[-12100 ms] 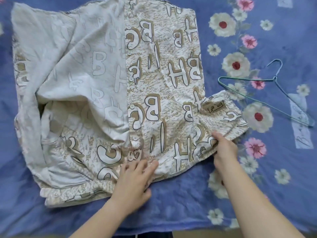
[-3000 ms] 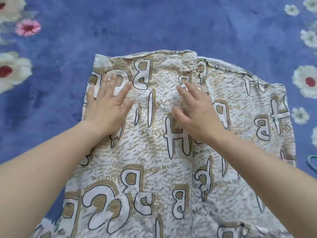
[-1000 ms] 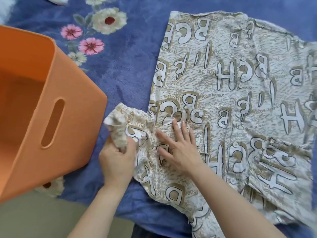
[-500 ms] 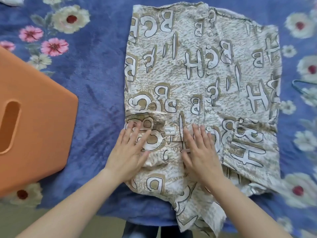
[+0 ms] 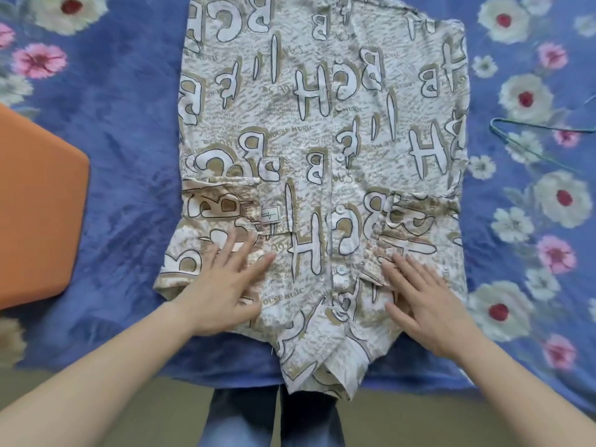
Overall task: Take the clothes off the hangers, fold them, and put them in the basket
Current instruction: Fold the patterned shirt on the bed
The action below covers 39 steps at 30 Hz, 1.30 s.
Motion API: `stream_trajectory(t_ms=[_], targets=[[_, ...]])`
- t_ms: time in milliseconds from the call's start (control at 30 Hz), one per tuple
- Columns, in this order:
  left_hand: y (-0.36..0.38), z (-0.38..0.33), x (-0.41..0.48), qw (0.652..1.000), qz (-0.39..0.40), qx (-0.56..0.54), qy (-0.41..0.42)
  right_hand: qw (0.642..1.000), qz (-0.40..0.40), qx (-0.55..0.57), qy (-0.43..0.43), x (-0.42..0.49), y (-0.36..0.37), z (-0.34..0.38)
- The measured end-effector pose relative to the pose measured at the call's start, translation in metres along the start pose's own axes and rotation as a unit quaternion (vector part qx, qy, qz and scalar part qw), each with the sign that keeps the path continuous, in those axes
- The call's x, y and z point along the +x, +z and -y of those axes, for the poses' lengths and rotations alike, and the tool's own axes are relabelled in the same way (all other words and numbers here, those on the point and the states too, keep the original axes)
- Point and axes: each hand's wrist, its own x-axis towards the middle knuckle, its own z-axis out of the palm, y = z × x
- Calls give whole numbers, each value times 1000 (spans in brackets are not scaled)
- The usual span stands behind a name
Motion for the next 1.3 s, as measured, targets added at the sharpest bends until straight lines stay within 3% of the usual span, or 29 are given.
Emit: stream_trajectory(t_ms=[67,133,200,300,400,467,567,633,733,833,933,1000,1167,1300], targets=[[6,-7,-24,998,26,11,58,999,4,-15,-43,-19,1,-9],[17,-10,-41,991,27,93,94,997,23,-40,-69,-28,3,-13],[27,-20,-47,978,16,183,94,995,19,-73,-67,-30,7,-15],[38,-28,-36,979,-20,198,45,997,1,-70,-33,-10,14,-10],[28,-29,-20,992,-9,128,-18,1000,-29,-5,-4,15,9,2],[11,-28,-11,997,22,64,-37,992,-36,114,32,25,-3,4],[-24,-30,-5,988,135,-26,-65,968,-26,240,65,28,-22,-3],[-49,-37,-8,980,164,-84,-73,951,3,304,61,21,-42,-10],[-76,-55,-27,954,237,-151,-107,913,140,378,69,8,-65,-12],[-87,-79,-41,904,359,-176,-154,914,275,290,73,-5,-64,-15],[-89,-84,-38,864,444,-200,-125,896,367,226,109,-11,-65,-13],[-103,-80,-33,865,436,-223,-114,881,388,236,134,-9,-81,-11],[-150,-32,20,820,405,-366,-170,871,309,320,206,31,-145,-25],[-218,7,85,839,347,-378,-180,900,237,315,187,84,-207,-39]])
